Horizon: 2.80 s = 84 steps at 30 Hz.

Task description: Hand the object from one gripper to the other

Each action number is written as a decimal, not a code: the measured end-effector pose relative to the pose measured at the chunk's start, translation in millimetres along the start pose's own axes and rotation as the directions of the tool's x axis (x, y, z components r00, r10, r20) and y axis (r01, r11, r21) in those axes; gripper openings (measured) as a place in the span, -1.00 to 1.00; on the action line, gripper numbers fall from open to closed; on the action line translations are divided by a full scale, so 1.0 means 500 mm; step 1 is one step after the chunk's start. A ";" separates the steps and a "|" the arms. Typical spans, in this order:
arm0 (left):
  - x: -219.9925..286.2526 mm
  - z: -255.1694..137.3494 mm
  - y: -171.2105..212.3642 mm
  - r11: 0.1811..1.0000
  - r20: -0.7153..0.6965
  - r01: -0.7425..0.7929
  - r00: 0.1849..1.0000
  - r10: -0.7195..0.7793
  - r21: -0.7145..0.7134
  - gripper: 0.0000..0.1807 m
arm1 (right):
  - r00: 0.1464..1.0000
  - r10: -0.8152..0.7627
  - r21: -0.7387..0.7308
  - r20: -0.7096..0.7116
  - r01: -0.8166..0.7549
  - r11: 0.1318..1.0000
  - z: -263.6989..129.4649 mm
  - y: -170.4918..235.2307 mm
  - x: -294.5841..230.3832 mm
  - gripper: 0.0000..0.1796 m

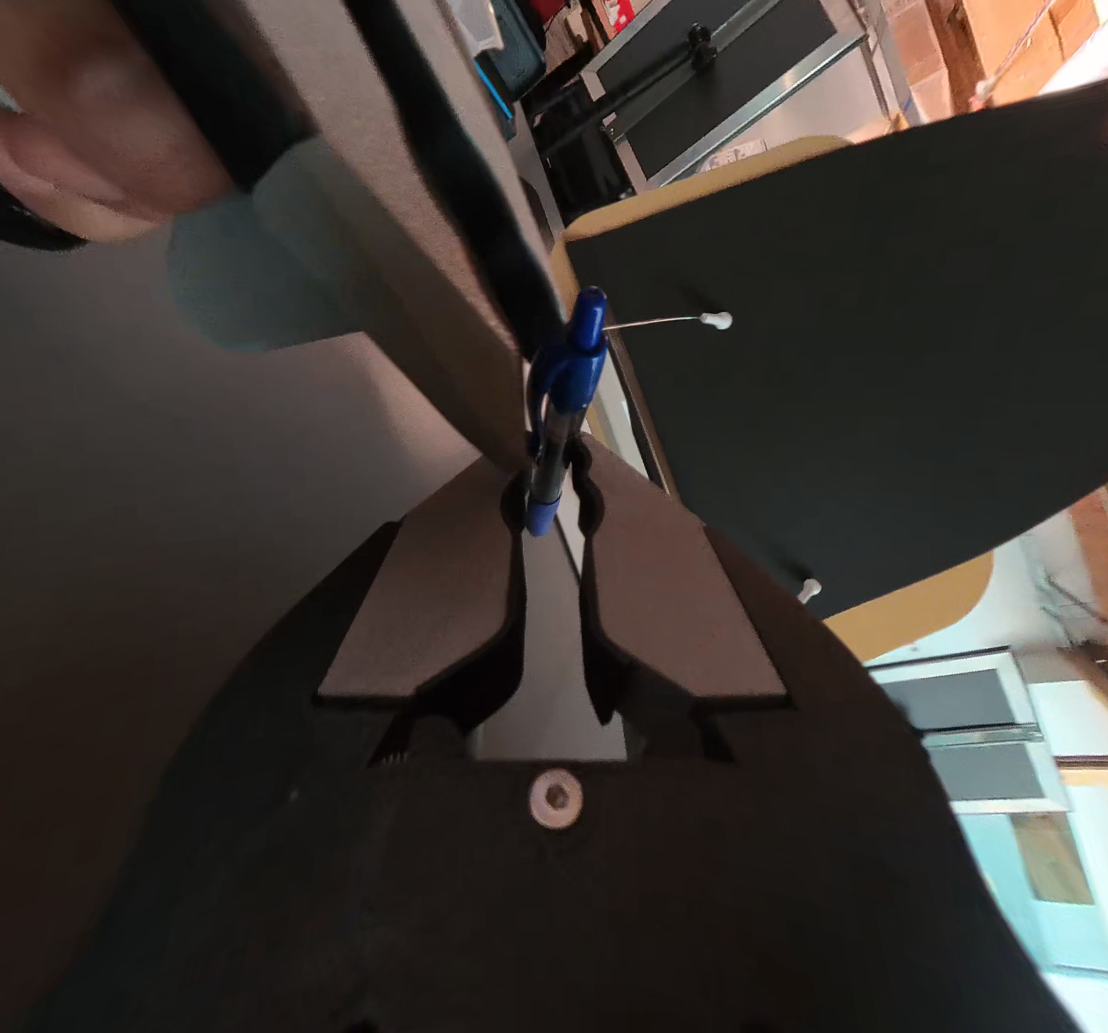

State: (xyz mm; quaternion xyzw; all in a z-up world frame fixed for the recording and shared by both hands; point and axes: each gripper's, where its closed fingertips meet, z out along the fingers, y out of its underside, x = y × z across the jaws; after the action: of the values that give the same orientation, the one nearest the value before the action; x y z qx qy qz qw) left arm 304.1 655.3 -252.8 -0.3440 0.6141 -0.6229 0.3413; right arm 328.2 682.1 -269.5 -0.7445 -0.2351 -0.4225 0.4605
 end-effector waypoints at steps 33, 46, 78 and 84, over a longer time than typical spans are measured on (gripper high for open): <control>-0.100 -0.082 -0.090 0.962 0.205 0.045 0.973 -0.103 0.268 -0.87 | 0.769 0.587 0.061 0.252 -0.618 0.784 -0.014 -0.015 0.027 -0.65; 0.045 -0.048 -0.118 0.845 0.193 -0.464 0.885 0.425 0.267 -0.87 | -0.381 0.438 -0.323 0.814 -0.924 -0.204 -0.075 -0.107 0.067 -0.52; -0.087 -0.030 0.001 0.618 0.327 -0.695 0.526 0.785 -0.367 -0.93 | 0.415 0.572 0.062 0.708 -0.843 0.534 -0.100 -0.095 0.022 -0.48; -0.144 -0.058 0.020 0.331 0.225 -0.738 0.243 0.943 -0.589 -0.93 | 0.415 0.677 0.038 0.608 -0.867 0.497 -0.085 -0.026 0.071 -0.32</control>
State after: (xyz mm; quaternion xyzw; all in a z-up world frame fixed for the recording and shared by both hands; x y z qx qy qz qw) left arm 317.9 731.6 -263.7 -0.1637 0.6791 -0.0811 0.7110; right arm 319.9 649.3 -223.7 -0.7547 -0.0423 0.1103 0.6454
